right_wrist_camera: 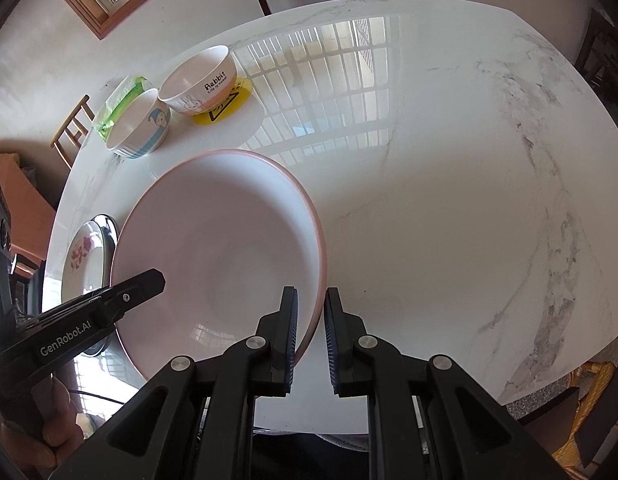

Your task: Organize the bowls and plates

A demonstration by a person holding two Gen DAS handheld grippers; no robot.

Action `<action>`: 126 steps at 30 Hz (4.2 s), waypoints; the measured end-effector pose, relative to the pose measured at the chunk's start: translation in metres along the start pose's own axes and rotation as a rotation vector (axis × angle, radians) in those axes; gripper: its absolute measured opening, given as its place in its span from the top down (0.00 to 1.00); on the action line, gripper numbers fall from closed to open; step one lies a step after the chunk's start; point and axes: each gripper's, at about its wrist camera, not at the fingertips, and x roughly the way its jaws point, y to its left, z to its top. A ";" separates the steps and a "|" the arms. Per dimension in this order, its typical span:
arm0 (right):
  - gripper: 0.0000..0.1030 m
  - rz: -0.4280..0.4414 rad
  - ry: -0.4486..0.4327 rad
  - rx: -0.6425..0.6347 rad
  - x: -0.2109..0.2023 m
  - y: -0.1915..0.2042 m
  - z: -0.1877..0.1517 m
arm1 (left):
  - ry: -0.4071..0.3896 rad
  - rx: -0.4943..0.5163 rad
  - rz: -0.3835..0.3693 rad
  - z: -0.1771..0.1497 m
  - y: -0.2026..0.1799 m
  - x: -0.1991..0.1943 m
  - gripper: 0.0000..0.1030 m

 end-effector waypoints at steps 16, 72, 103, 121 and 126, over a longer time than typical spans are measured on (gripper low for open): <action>0.84 0.030 0.001 -0.011 -0.002 0.005 -0.005 | 0.009 0.000 -0.014 0.002 0.001 0.008 0.85; 0.68 0.138 0.011 -0.187 0.017 0.156 0.102 | -0.229 -0.142 0.064 0.132 0.157 -0.081 0.80; 0.81 0.055 0.124 -0.056 0.144 0.202 0.208 | -0.132 -0.103 0.053 0.225 0.168 0.026 0.79; 0.85 0.055 0.126 -0.066 0.143 0.198 0.194 | -0.093 -0.141 0.074 0.198 0.171 0.030 0.89; 0.85 0.070 0.130 -0.066 0.134 0.196 0.184 | -0.110 -0.151 0.072 0.187 0.169 0.013 0.89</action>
